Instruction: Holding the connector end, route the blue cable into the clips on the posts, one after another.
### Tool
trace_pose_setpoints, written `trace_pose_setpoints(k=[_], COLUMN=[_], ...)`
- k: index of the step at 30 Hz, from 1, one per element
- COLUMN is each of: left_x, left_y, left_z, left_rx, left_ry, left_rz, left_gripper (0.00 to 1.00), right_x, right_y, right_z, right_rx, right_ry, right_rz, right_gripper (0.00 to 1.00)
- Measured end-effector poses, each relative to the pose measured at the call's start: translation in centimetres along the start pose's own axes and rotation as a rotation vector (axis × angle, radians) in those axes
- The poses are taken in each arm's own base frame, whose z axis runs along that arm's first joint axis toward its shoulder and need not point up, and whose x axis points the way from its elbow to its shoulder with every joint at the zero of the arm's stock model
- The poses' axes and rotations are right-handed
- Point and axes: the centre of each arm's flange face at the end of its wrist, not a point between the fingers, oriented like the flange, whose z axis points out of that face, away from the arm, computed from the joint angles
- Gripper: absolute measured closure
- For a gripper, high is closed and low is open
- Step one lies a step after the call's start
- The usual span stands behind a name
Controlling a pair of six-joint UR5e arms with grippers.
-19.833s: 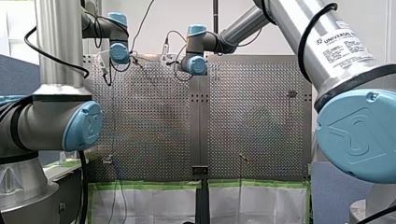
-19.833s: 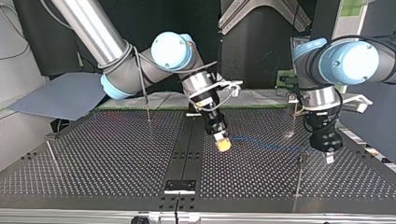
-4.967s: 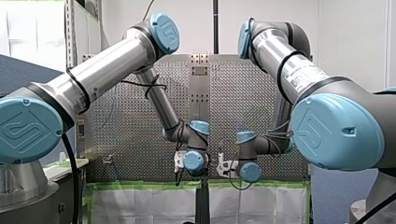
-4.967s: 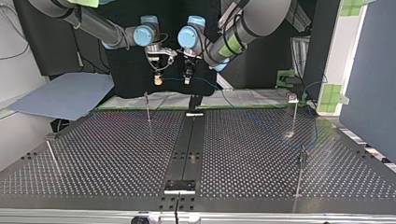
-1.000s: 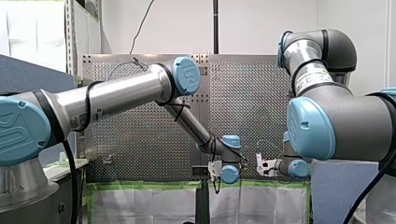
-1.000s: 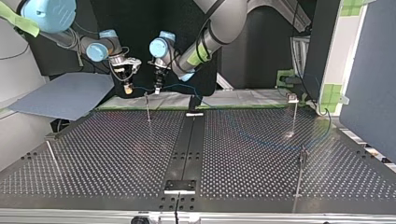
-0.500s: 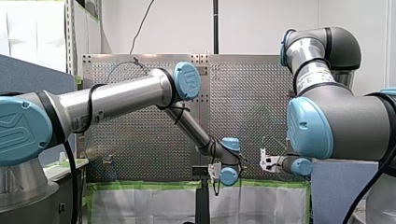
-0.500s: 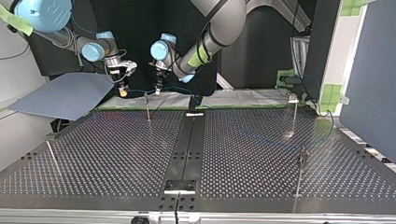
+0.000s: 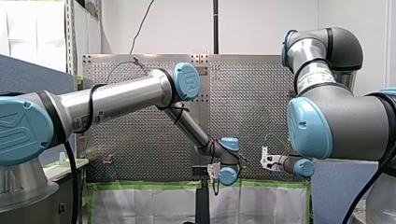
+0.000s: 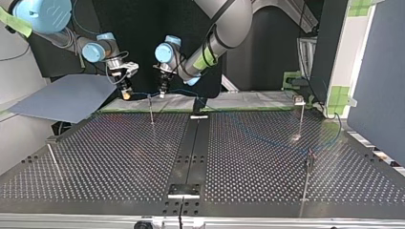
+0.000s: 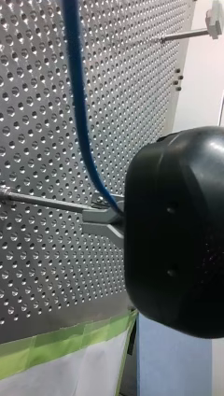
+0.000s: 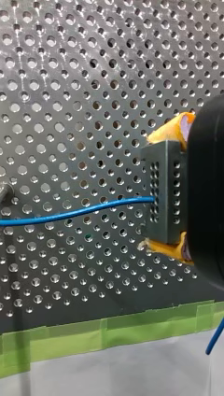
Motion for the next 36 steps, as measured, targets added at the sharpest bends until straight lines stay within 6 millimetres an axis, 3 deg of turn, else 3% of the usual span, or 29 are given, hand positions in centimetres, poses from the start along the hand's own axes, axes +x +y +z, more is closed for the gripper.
trace_pose_setpoints(k=[10, 28, 36], left_x=[1.9, 0.4, 0.0], left_y=[0.3, 0.2, 1.8], left_z=[0.8, 3.1, 4.5], left_rx=[0.019, 0.062, 0.060], left_ry=[0.008, -0.006, 0.011], left_rz=[-0.030, -0.056, -0.050], left_gripper=[1.00, 1.00, 1.00], right_x=[-1.4, -1.0, -0.9], right_y=[1.2, 2.5, 3.0], right_z=[-0.4, 0.6, 0.9], right_rx=[-0.014, -0.026, -0.050], right_ry=[-0.015, -0.003, 0.003], right_rz=[0.014, -0.003, 0.002], right_gripper=[1.00, 1.00, 1.00])
